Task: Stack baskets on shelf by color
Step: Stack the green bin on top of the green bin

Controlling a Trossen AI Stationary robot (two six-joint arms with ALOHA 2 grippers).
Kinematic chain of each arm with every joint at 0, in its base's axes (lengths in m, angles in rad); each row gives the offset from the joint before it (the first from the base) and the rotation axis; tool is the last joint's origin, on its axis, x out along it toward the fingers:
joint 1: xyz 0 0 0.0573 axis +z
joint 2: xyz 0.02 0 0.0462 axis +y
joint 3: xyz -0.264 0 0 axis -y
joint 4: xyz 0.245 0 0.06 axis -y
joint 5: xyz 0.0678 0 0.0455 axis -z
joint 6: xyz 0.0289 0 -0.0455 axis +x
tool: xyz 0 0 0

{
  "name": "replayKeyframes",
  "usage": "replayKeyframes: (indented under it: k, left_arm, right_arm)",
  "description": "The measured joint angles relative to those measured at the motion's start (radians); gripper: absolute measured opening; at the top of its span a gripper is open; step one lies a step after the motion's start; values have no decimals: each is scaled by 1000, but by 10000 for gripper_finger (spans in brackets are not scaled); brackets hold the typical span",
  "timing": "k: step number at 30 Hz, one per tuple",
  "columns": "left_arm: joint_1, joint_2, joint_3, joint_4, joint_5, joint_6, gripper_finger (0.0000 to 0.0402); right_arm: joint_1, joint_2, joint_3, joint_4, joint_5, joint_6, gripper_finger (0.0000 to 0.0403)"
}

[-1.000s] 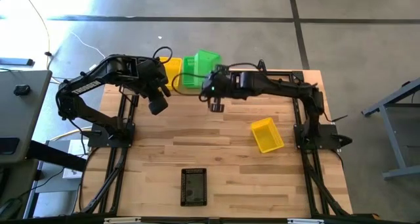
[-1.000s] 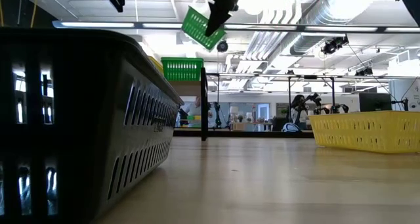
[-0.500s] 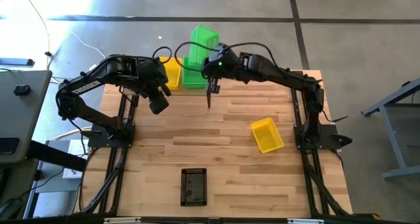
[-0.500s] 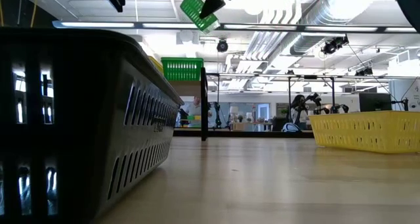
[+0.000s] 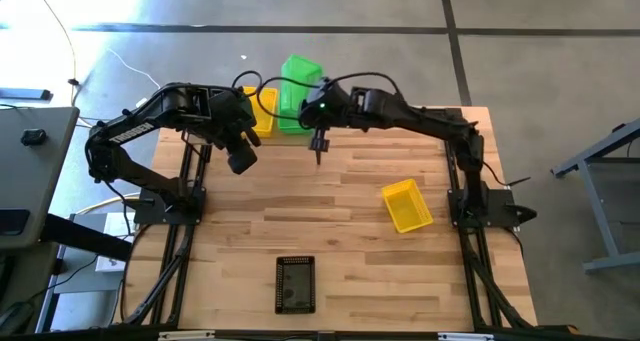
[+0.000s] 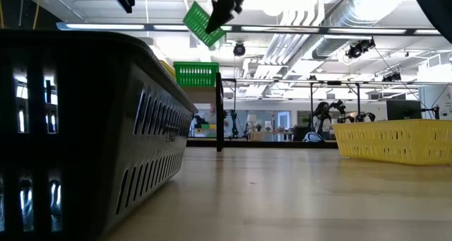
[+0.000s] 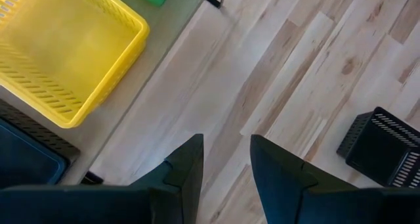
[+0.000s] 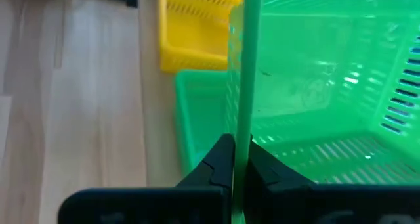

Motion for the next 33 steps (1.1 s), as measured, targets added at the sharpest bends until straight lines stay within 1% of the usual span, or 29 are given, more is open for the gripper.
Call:
replayKeyframes:
  k: [7, 13, 22, 33]
  left_arm:
    - [0, 0, 0, 0, 2, 0, 117]
    - [0, 0, 0, 0, 2, 0, 117]
    - [0, 0, 0, -1, 2, 0, 117]
    - [0, 0, 0, -1, 2, 0, 117]
  right_arm:
    - [-4, 27, 0, -16, -4, 17, 0]
    - [-11, 45, 0, -14, -40, 30, 0]
    - [-16, 61, 0, -22, -29, 27, 0]
    - [-29, 81, 0, -61, -40, 26, 0]
